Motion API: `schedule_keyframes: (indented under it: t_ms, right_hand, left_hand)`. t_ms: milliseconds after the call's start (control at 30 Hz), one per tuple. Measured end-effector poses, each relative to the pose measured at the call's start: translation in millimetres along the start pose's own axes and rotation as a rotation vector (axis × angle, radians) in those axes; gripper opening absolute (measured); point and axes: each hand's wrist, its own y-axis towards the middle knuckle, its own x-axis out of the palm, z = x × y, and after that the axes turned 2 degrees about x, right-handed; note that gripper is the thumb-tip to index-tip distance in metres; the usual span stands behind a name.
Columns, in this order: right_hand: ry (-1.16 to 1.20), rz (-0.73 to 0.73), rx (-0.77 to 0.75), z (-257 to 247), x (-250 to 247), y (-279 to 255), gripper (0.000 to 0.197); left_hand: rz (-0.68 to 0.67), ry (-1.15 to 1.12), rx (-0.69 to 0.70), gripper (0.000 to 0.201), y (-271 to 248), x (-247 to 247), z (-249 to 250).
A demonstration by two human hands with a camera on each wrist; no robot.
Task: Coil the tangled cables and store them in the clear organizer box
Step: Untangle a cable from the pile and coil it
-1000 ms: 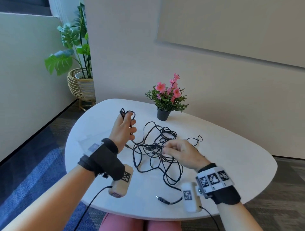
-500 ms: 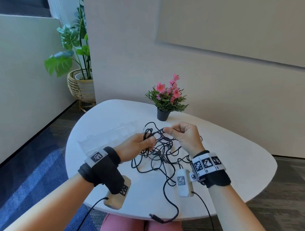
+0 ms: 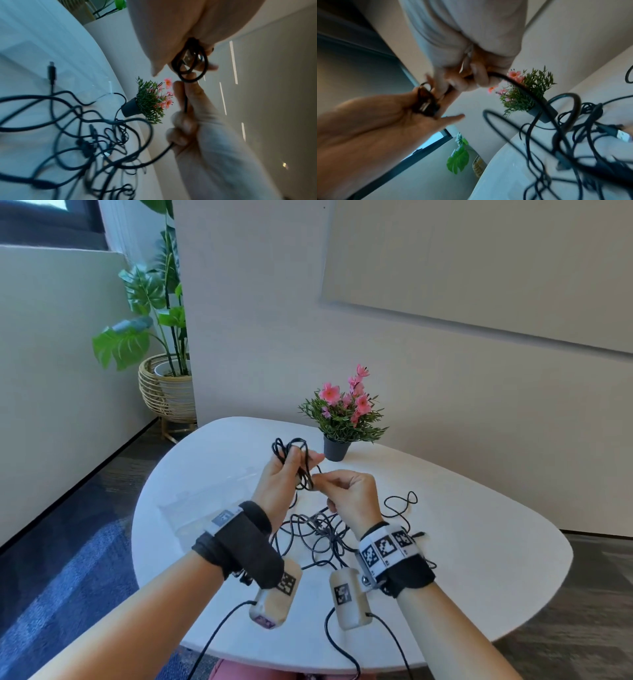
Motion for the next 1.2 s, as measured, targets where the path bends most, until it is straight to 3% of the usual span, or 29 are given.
schedule_keyframes:
  t_ms: [133,200,300,400,533,667,733,767,900,1033,1200]
  right_hand:
    - [-0.175,-0.308,0.029,-15.2,-13.8,17.4,0.015]
    - [-0.208,-0.391,0.055,-24.5,-25.3,23.6,0.017]
    - [-0.292,-0.360,0.015,-32.7,-42.1,32.9,0.016]
    - [-0.392,-0.313,-0.078,-39.3,-48.0,39.9,0.010]
    - [-0.444,-0.249,-0.182,-49.8,-32.2,50.4,0.015]
    - [-0.394,-0.348,-0.030,-58.6,-32.2,69.0,0.027]
    - [-0.349,-0.401,0.010,-62.0,-37.0,76.4,0.025]
    - [-0.337,-0.401,0.010,-63.7,-38.4,77.8,0.024]
    - [-0.300,-0.252,-0.040,-59.2,-36.7,79.3,0.017]
    - [-0.131,-0.129,-0.052,-46.3,-24.2,72.4,0.014]
    - [-0.251,-0.209,-0.025,-25.8,-8.5,61.4,0.022]
  left_hand:
    - [0.107,-0.269,-0.015,0.025,22.3,2.6,25.3]
    - [0.145,-0.214,-0.012,0.023,31.1,-2.0,34.3]
    - [0.174,0.038,0.023,0.020,47.2,-18.8,39.6]
    - [0.074,0.337,-0.043,0.011,57.8,-28.8,34.6]
    - [-0.176,0.717,-0.122,0.028,47.6,-20.6,22.7]
    - [-0.355,0.830,-0.104,0.043,34.8,-11.3,26.1]
    - [-0.400,1.055,-0.035,0.036,36.1,-11.2,27.1]
    - [-0.404,1.062,-0.036,0.032,37.3,-12.3,28.5]
    - [-0.382,0.563,-0.101,0.025,40.1,-17.8,35.6]
    - [-0.173,0.084,-0.142,0.026,37.8,-9.6,29.2]
    - [0.069,-0.272,-0.084,0.025,44.4,-6.7,23.1]
